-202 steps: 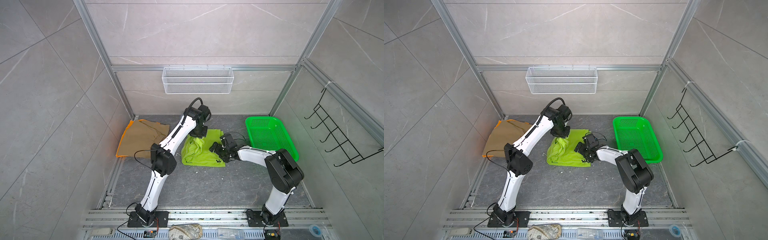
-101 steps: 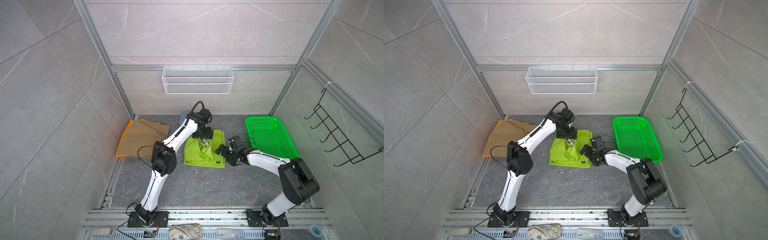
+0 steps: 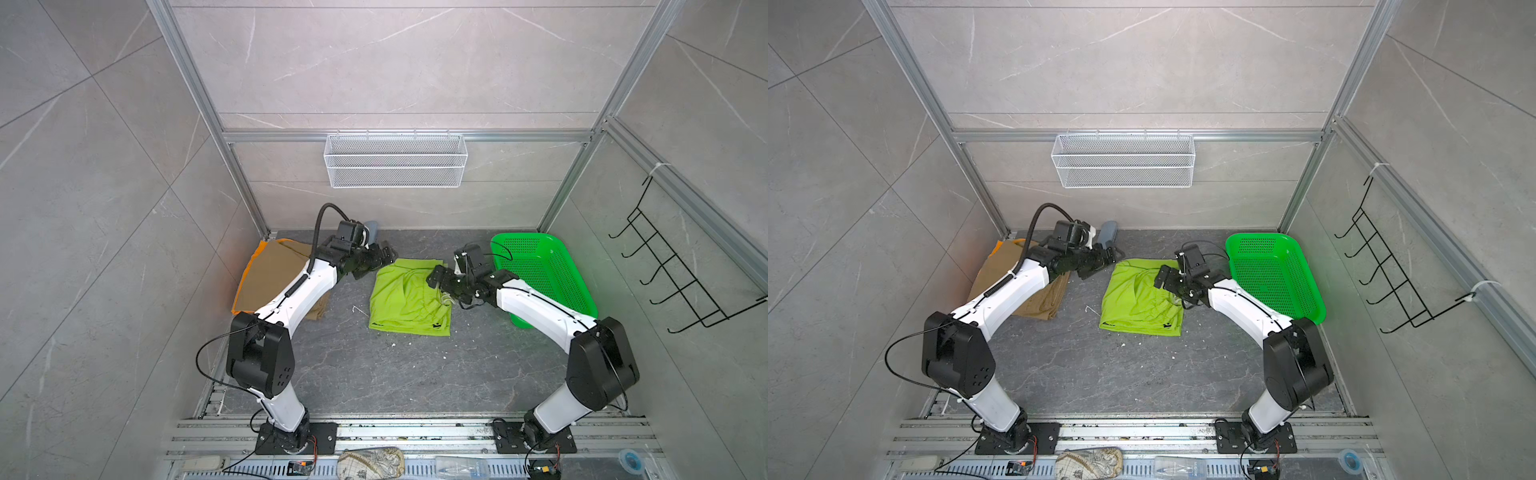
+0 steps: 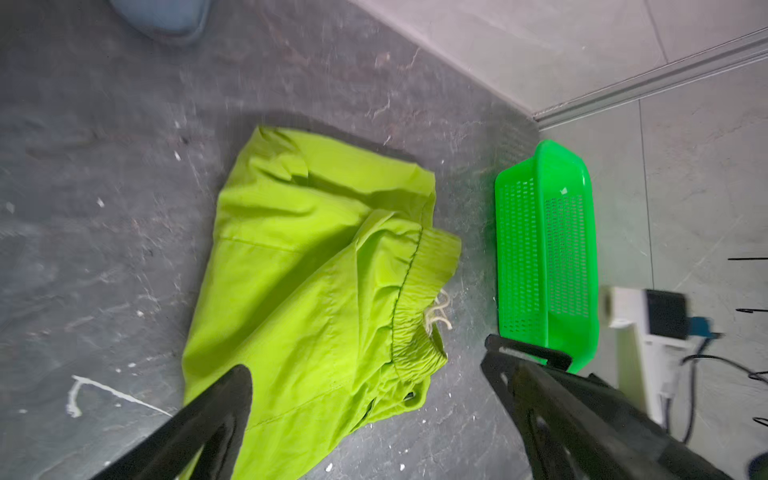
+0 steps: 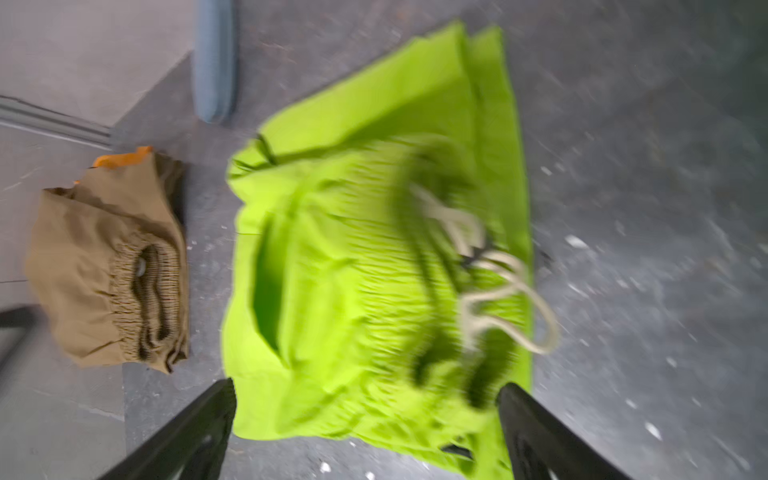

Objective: Fold and stack the shorts

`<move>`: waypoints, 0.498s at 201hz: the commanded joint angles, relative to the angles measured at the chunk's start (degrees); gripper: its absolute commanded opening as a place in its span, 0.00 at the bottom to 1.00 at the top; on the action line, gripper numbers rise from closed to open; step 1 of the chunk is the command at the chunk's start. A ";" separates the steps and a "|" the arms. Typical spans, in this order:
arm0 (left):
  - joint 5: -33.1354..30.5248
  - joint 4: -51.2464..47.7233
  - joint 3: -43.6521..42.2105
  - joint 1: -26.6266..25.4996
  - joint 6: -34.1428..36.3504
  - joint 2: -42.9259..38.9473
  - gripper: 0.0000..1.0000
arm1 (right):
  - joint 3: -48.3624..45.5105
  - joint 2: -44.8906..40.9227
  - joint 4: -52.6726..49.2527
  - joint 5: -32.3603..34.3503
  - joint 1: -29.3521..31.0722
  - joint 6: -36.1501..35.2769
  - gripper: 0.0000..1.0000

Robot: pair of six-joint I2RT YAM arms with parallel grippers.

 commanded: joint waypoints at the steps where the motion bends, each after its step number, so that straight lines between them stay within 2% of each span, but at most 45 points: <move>1: 5.53 17.84 -9.62 -0.99 -12.63 -0.02 1.00 | 4.74 2.06 -3.59 1.68 1.69 -2.56 1.00; 30: 5.51 28.10 -17.74 -1.33 -17.82 0.84 1.00 | 7.17 6.32 2.92 -4.32 1.82 2.24 1.00; 61: 3.89 30.89 -23.58 -2.69 -18.79 0.50 1.00 | 9.91 16.08 10.01 -8.89 1.01 5.65 1.00; 100: 2.64 34.68 -32.32 -3.24 -19.96 0.54 1.00 | 8.96 22.75 12.34 -7.98 -1.78 2.15 1.00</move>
